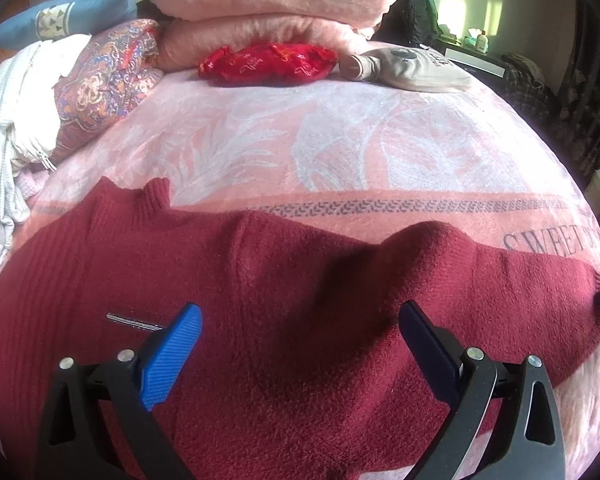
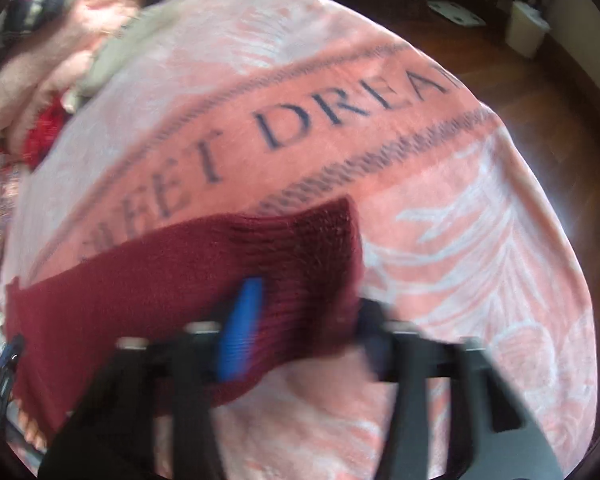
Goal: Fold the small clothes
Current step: 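Move the right gripper to the sweater's sleeve cuff and grasp it, then carry the held sleeve across the sweater body and open the right gripper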
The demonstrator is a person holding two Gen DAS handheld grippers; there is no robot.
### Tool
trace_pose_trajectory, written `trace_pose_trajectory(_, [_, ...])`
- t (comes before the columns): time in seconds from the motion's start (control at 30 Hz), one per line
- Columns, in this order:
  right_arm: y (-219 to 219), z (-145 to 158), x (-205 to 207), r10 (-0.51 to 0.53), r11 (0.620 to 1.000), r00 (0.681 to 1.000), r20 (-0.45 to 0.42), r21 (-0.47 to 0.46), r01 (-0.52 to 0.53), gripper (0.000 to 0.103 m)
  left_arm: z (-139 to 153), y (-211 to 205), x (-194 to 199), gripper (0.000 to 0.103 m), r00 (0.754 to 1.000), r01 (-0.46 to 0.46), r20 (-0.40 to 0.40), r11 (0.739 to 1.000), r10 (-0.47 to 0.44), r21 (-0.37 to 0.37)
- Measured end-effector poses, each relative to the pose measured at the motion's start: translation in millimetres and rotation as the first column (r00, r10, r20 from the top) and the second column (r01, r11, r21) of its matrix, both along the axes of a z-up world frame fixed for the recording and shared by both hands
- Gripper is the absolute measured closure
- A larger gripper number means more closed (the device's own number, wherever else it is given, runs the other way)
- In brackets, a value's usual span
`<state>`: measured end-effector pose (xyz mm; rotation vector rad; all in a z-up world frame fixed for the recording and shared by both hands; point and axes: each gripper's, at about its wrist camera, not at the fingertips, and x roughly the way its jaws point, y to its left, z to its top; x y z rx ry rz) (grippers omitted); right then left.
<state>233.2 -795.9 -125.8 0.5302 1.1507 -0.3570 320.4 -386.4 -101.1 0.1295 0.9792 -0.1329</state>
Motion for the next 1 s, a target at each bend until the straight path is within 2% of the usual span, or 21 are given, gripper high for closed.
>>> trace_pose_trajectory(0.13, [5, 32, -16, 0.020, 1.000, 0.995, 0.099, -0.005, -0.019, 0.096, 8, 13, -5, 0.004, 1.000, 0.004, 0.015, 1.000, -0.004, 0.002])
trace_pose_trajectory(0.2, [0, 50, -28, -0.003, 1.000, 0.991, 0.130, -0.019, 0.005, 0.097, 12, 23, -9, 0.004, 1.000, 0.002, 0.028, 1.000, -0.002, 0.005])
trace_pose_trajectory(0.3, [-12, 52, -43, -0.090, 0.989, 0.994, 0.061, -0.109, 0.096, 0.098, 13, 40, -11, 0.004, 0.999, 0.000, 0.039, 1.000, -0.001, 0.018])
trace_pose_trajectory(0.4, [-19, 21, -47, -0.155, 0.987, 0.988, 0.016, -0.035, 0.155, 0.098, 2, 56, -9, 0.004, 0.999, -0.018, 0.028, 0.999, 0.017, 0.045])
trace_pose_trajectory(0.5, [-8, 2, -41, -0.156, 0.984, 0.986, -0.054, -0.099, 0.150, 0.098, -9, 73, -6, 0.004, 0.999, -0.032, -0.020, 0.999, 0.033, 0.040])
trace_pose_trajectory(0.57, [0, 14, -39, -0.158, 0.978, 0.986, -0.061, -0.148, 0.147, 0.098, -12, 86, -6, 0.004, 0.999, -0.039, -0.030, 0.998, 0.040, 0.039])
trace_pose_trajectory(0.63, [9, 32, -40, -0.174, 0.974, 0.984, -0.038, -0.157, 0.166, 0.098, -11, 104, -4, 0.004, 0.998, -0.051, -0.033, 0.998, 0.052, 0.027])
trace_pose_trajectory(0.77, [62, 84, -39, -0.069, 0.980, 0.997, 0.045, -0.183, 0.076, 0.098, -6, 141, 2, 0.004, 0.995, -0.089, -0.037, 0.996, 0.090, 0.021])
trace_pose_trajectory(0.83, [95, 96, -32, -0.002, 0.981, 0.998, 0.056, -0.195, 0.013, 0.098, -2, 159, 4, 0.004, 0.993, -0.108, -0.034, 0.994, 0.109, 0.023])
trace_pose_trajectory(0.9, [147, 100, -16, 0.093, 0.971, 0.995, 0.046, -0.226, -0.080, 0.098, 2, 170, 6, 0.004, 0.993, -0.111, -0.036, 0.994, 0.112, 0.020])
trace_pose_trajectory(0.97, [184, 93, 7, 0.170, 0.956, 0.985, 0.019, -0.248, -0.160, 0.098, 4, 180, 6, 0.004, 0.994, -0.099, -0.042, 0.995, 0.100, 0.030])
trace_pose_trajectory(1.0, [212, 84, 20, 0.227, 0.936, 0.974, -0.014, -0.272, -0.222, 0.098, 4, 184, 6, 0.004, 0.994, -0.094, -0.046, 0.995, 0.095, 0.031])
